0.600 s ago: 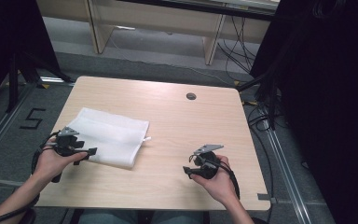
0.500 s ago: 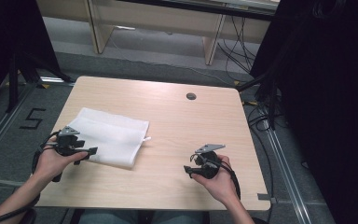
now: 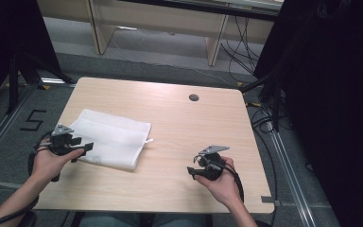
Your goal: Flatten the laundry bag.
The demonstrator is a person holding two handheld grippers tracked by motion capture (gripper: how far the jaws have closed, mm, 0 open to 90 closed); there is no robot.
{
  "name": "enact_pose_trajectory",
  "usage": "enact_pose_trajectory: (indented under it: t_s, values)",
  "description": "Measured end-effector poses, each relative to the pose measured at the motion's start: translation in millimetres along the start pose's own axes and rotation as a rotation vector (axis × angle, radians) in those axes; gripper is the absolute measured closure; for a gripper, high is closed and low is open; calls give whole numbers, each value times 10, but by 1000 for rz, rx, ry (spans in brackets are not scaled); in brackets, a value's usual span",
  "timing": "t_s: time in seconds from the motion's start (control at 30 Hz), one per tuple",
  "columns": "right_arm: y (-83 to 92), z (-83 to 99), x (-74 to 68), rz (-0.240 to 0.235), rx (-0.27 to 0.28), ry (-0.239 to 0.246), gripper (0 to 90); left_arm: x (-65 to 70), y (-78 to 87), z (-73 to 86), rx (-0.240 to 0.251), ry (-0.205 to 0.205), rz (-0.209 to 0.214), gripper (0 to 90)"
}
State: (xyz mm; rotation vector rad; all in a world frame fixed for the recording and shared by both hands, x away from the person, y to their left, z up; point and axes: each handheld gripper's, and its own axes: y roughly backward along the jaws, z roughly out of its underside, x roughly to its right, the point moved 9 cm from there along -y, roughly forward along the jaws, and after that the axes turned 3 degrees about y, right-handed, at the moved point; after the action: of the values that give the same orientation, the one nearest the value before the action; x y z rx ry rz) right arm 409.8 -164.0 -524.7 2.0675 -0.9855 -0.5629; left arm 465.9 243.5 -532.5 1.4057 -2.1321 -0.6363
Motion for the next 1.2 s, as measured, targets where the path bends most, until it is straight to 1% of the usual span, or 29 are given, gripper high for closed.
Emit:
enact_pose_trajectory:
  t_s: [0.07, 0.1, 0.13, 0.17, 0.2, 0.23, 0.27, 0.33, 0.37, 0.43, 0.47, 0.5, 0.53, 0.57, 0.6, 0.63, 0.67, 0.8, 0.83, 0.87, 0.9, 0.93, 0.97, 1.0, 1.03, 1.1, 1.13, 1.17, 1.2]
  values:
    - [-2, 5, -2, 2, -1, 9, 473, -29, 12, -8, 4, 2, -10, 443]
    - [-31, -5, 8, 13, 21, 26, 473, -48, 13, -23, 20, 16, -19, 456]
    - [-24, -8, -18, -1, 13, 4, 472, -88, 26, -23, 14, 11, -29, 464]
    - [-24, -10, -4, -2, 0, 14, 473, -119, 33, -34, 18, 15, -36, 499]
    - [-37, -11, 13, 7, 5, 26, 474, -134, 37, -42, 23, 24, -41, 509]
    - [-36, -10, -1, -1, 0, 5, 474, -134, 37, -42, 23, 24, -41, 516]
    - [-36, -10, -1, -1, 0, 5, 474, -148, 36, -53, 30, 31, -47, 516]
    - [-38, 4, 8, -6, -7, 14, 475, -166, 43, -68, 43, 38, -55, 593]
    - [-40, 7, 17, -4, -5, 21, 475, -196, 72, -73, 43, 27, -63, 616]
    - [-34, 3, 7, -7, -6, 7, 475, -192, 76, -88, 57, 40, -70, 686]
    - [-29, 0, 11, -5, -6, 9, 476, -200, 91, -93, 60, 34, -77, 686]
    - [-21, 1, 11, -5, -10, 10, 475, -197, 104, -102, 66, 37, -76, 758]
    - [-21, 1, 11, -5, -10, 10, 475, -212, 125, -99, 59, 22, -82, 758]
    - [-22, 0, 10, -5, -8, 11, 475, -223, 146, -98, 53, 6, -89, 792]
    - [-23, 1, 5, -6, -9, 12, 475, -208, 143, -115, 71, 19, -84, 830]
    - [-33, -6, -1, -4, -1, 7, 475, -210, 161, -121, 72, 21, -88, 879]
    - [-33, -6, -1, -4, -1, 7, 475, -210, 161, -121, 72, 21, -88, 892]
    - [-38, -8, -8, -6, 0, 7, 475, -197, 156, -122, 62, 9, -79, 895]
    - [-38, -2, 1, -6, -5, 21, 475, -197, 151, -124, 59, 6, -80, 895]
    - [-42, -7, -4, -7, -1, 10, 475, -200, 147, -128, 58, 1, -79, 896]
    - [-42, -7, -5, -9, -2, 8, 475, -211, 140, -132, 54, 2, -85, 895]
    - [-44, -8, -2, -9, 0, 5, 475, -236, 141, -130, 44, -12, -91, 895]
    - [-50, -9, 19, -1, 5, 22, 475, -249, 127, -148, 52, 5, -96, 895]
    - [-43, -7, 3, -8, -1, 1, 475, -275, 123, -154, 49, 6, -101, 895]
    - [-47, -6, 6, -8, 0, 3, 475, -313, 120, -156, 43, -4, -112, 895]
    - [-53, -4, 20, -2, 3, 19, 475, -347, 102, -160, 40, 5, -121, 895]
    - [-51, -5, 15, -5, 3, 14, 475, -400, 115, -131, -2, -32, -131, 895]
    - [-48, -9, 1, -12, 1, -5, 474, -415, 90, -140, -8, -40, -137, 895]
    - [-48, -9, 1, -12, 1, -5, 474, -415, 90, -140, -8, -40, -137, 895]
